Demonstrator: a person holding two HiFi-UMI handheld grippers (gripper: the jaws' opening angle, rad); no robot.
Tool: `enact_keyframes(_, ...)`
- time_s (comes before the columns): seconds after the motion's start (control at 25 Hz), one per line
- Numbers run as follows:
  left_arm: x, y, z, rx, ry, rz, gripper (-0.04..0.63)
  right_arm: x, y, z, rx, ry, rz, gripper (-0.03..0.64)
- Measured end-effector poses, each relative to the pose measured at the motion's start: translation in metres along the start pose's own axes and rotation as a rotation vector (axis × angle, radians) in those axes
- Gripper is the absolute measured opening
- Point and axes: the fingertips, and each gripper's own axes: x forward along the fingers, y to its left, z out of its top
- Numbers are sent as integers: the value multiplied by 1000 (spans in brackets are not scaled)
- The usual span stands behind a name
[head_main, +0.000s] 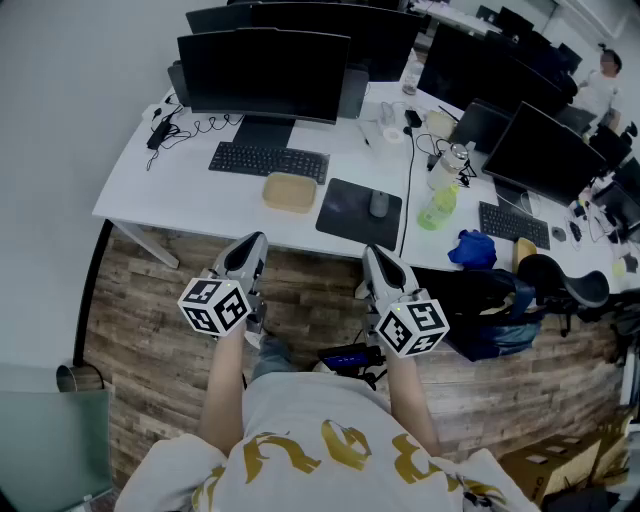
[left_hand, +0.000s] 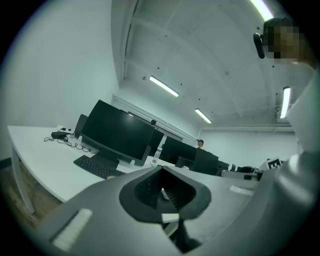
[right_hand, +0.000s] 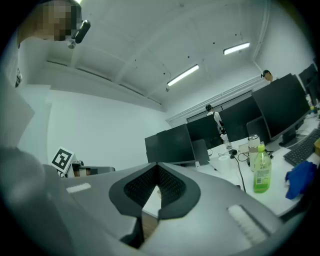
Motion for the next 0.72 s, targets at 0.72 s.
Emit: enact_keyframes(0.72,-7,-6,5,-31,-59,4,22,-5,-4,-13,128,29,61,48)
